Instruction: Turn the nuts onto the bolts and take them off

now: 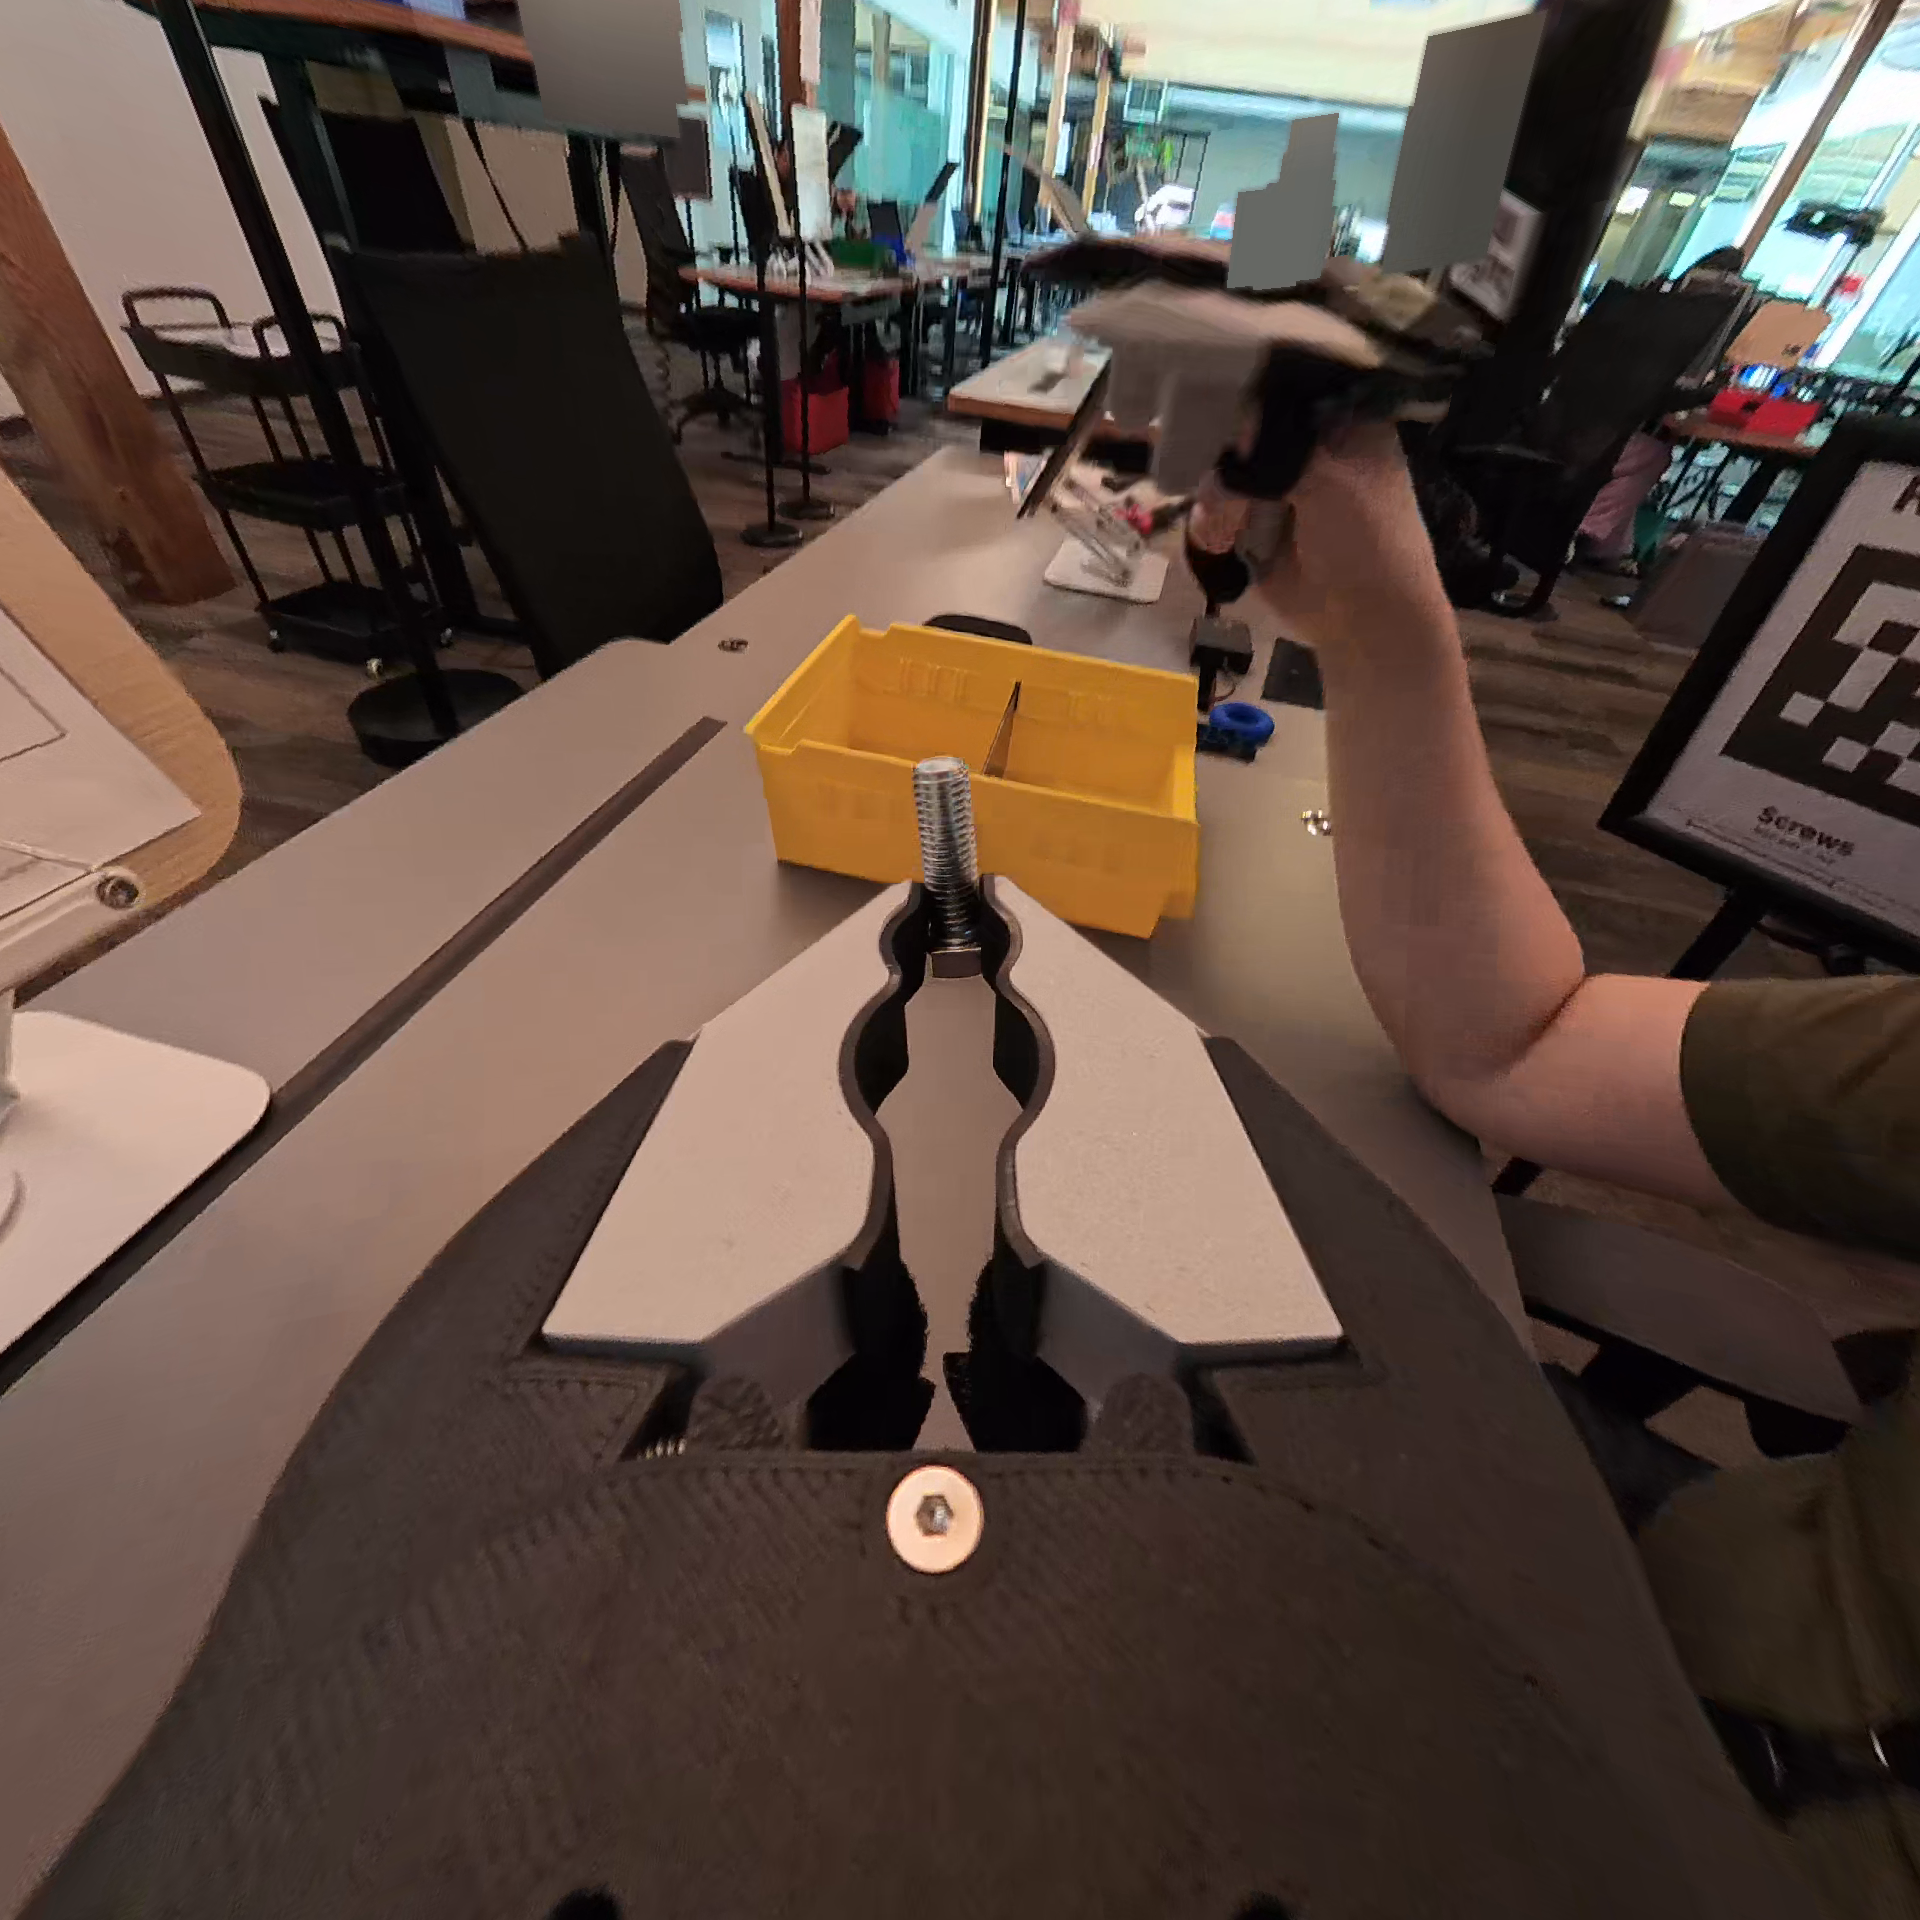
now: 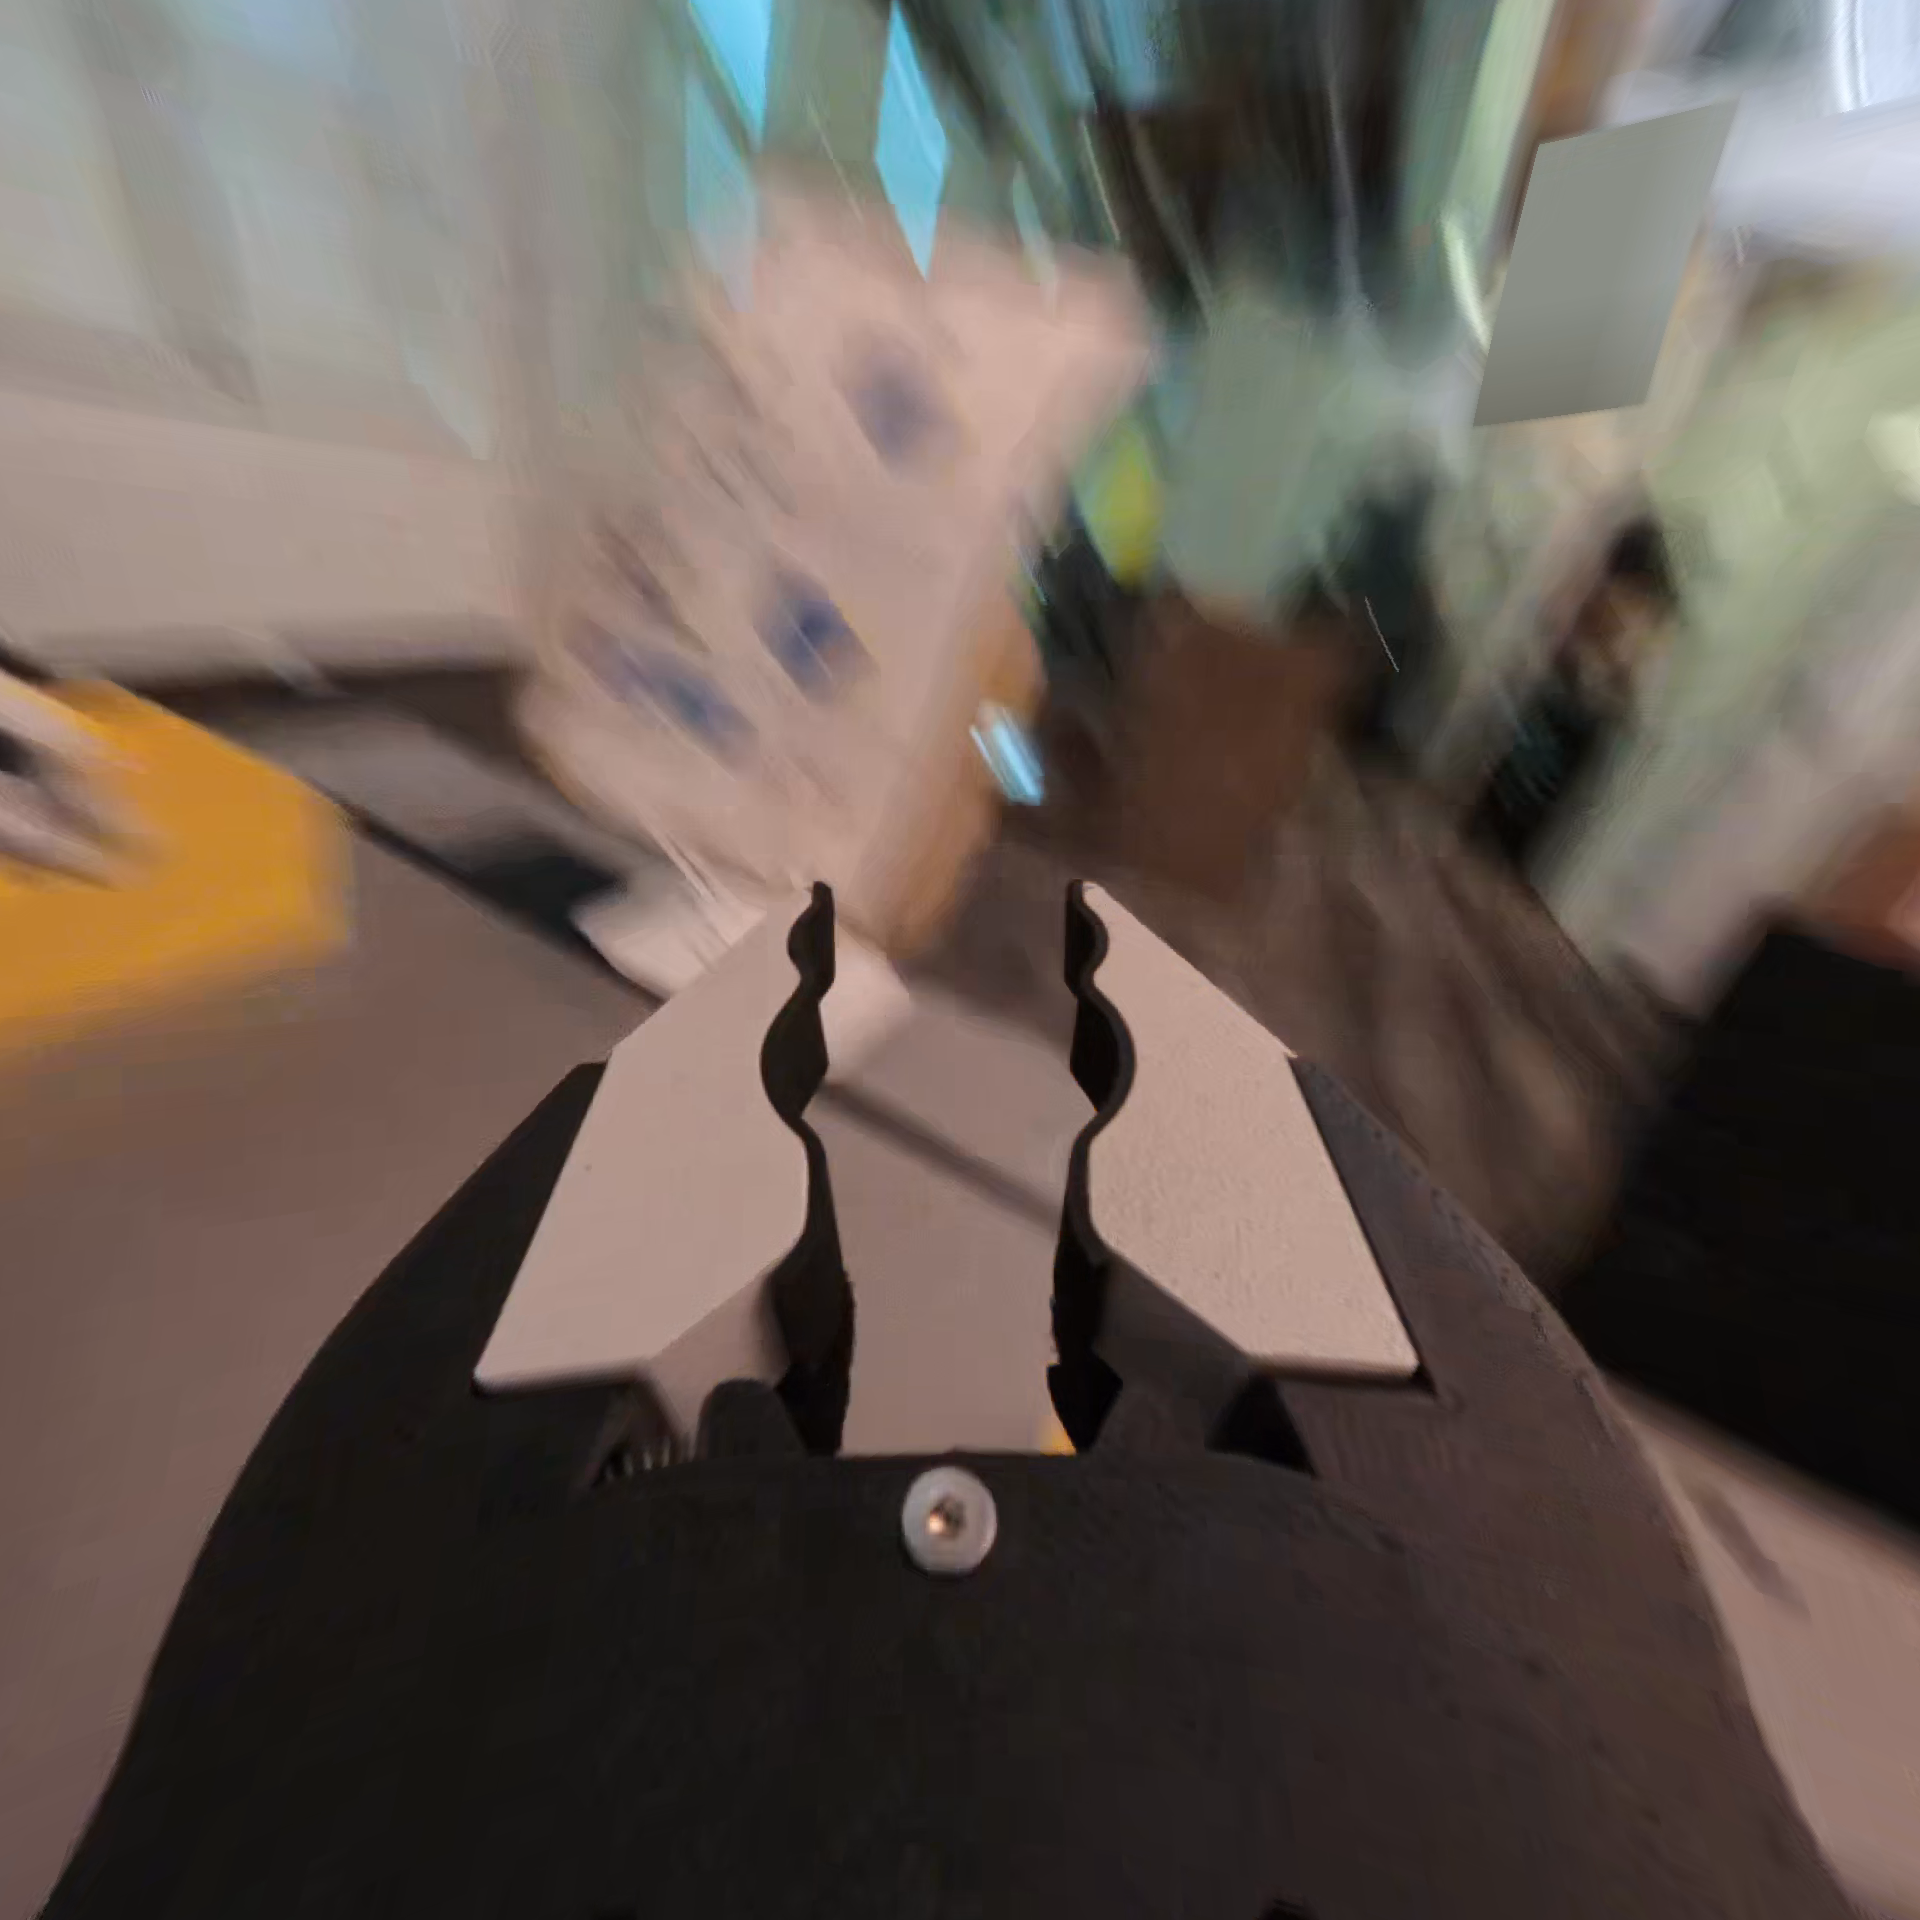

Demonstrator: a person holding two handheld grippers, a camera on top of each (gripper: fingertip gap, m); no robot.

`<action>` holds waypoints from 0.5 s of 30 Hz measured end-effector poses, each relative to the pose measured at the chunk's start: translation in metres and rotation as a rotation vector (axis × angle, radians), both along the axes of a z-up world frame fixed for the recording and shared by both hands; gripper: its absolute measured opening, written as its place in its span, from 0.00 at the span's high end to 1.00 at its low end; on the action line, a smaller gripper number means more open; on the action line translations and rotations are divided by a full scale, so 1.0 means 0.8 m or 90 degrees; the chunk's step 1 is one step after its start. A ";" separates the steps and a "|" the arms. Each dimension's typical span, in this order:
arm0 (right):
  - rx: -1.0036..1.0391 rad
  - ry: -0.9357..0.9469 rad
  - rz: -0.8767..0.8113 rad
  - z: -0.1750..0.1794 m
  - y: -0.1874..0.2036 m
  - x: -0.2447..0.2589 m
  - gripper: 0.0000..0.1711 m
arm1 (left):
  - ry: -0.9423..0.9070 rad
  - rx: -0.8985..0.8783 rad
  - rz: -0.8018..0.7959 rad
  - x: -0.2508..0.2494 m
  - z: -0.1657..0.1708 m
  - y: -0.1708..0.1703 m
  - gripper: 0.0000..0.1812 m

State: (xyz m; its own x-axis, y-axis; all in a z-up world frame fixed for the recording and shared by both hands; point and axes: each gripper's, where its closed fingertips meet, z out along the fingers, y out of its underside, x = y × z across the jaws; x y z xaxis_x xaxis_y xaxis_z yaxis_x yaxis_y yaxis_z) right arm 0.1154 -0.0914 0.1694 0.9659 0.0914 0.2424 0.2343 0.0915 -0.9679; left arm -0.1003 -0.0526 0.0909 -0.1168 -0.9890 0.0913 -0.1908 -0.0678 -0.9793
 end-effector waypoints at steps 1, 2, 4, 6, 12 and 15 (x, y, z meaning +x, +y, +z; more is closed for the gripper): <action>0.115 0.022 0.136 0.034 -0.012 -0.060 0.76 | -0.013 0.000 -0.002 0.004 0.001 -0.002 0.96; 0.198 0.071 0.256 0.057 -0.028 -0.106 0.80 | -0.024 0.003 -0.005 0.007 0.002 -0.005 0.96; 0.229 0.196 0.420 0.069 -0.034 -0.162 0.82 | -0.048 0.016 -0.001 0.010 0.006 -0.006 0.96; 0.109 0.255 0.528 0.043 -0.014 -0.209 0.79 | -0.071 0.025 0.009 0.010 0.012 -0.006 0.96; -0.064 0.272 0.554 -0.031 0.043 -0.260 0.79 | -0.094 0.017 0.003 0.005 0.022 -0.008 0.96; -0.110 0.281 0.578 -0.051 0.051 -0.277 0.81 | -0.079 0.014 0.009 0.007 0.016 -0.004 0.96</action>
